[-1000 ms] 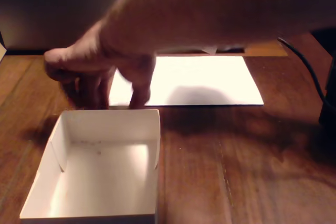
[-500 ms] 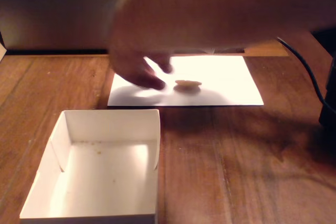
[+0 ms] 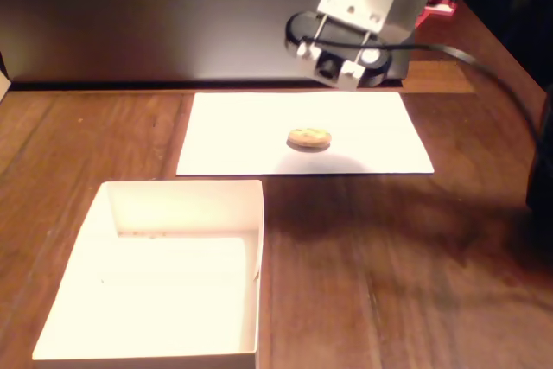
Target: Grasp a mini cookies block and put it in the white box.
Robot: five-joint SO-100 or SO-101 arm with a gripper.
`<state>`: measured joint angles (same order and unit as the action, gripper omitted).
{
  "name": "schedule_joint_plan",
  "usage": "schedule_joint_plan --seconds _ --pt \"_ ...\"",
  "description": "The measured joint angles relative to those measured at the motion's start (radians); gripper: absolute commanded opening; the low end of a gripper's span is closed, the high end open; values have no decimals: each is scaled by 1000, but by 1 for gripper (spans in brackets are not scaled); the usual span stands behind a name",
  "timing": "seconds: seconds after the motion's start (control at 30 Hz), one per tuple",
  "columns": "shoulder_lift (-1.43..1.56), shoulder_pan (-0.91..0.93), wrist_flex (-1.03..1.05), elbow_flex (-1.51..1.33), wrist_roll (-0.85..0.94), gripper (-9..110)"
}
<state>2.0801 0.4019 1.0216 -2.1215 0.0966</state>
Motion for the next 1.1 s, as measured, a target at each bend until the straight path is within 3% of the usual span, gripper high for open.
schedule_joint_plan --seconds 0.3,0.7,1.1 --pt "95 -26 183 15 2 33" --pt "-307 67 311 377 31 35" --pt "-558 34 376 423 -34 35"
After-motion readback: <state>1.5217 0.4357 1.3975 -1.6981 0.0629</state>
